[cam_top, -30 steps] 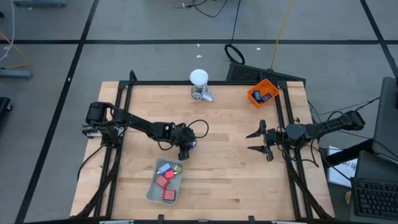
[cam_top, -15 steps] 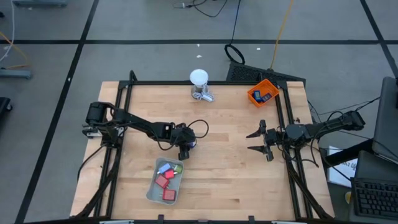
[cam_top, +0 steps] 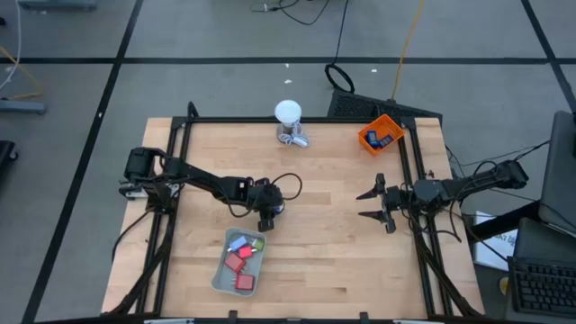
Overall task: Pick & Place Office items
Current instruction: Put the blue charger adapter into the gray bin
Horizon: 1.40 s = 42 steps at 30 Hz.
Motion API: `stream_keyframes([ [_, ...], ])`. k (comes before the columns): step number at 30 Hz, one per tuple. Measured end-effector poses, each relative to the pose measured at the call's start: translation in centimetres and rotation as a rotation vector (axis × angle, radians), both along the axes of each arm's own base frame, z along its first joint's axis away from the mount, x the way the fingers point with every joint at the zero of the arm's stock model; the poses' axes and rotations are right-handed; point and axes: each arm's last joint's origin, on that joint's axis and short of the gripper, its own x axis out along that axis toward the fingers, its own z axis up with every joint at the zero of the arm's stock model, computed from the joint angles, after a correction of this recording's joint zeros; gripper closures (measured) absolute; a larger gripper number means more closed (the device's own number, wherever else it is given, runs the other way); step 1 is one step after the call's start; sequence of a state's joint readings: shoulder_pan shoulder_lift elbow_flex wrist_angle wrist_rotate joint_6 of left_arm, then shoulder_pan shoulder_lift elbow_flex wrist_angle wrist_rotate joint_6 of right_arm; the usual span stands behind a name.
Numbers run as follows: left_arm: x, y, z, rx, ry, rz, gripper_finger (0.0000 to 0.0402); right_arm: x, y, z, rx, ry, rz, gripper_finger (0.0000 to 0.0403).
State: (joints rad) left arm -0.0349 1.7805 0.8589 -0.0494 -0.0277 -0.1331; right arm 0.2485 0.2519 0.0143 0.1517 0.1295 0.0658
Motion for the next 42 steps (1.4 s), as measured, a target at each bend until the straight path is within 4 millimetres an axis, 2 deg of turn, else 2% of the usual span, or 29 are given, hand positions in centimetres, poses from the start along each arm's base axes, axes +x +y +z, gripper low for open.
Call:
stream_keyframes([
  [5,0.0,0.0,0.0,0.000,0.000,0.001,0.0267,0.0,0.0,0.0,0.000,-0.001,0.000,0.0183],
  [10,0.0,0.0,0.0,0.000,0.000,0.001,0.0264,0.0,0.0,0.0,0.000,0.000,0.000,0.0183],
  [15,0.0,0.0,0.0,0.000,0.000,0.000,0.0234,0.0,0.0,0.0,0.000,0.000,0.000,0.0183],
  [22,0.0,0.0,0.0,0.000,0.000,0.001,0.0268,0.0,0.0,0.0,0.000,0.000,0.000,0.0183],
  [27,0.0,0.0,0.0,0.027,0.000,-0.007,0.0266,0.0,0.0,0.0,0.000,0.000,0.000,0.0183],
  [31,-0.2,-0.1,0.3,0.030,-0.001,-0.010,0.0245,0.0,0.0,0.0,0.000,-0.001,0.000,0.0183],
  [34,-0.4,-0.3,1.2,0.033,-0.018,-0.017,0.0242,0.0,0.0,0.0,0.000,-0.001,0.000,0.0183],
  [39,-0.9,-0.3,2.9,0.032,-0.044,-0.016,0.0267,0.0,0.0,0.0,0.000,0.000,0.000,0.0183],
  [42,-1.3,-0.3,4.2,0.030,-0.075,-0.014,0.0267,0.0,0.0,0.0,0.000,0.000,0.000,0.0183],
])
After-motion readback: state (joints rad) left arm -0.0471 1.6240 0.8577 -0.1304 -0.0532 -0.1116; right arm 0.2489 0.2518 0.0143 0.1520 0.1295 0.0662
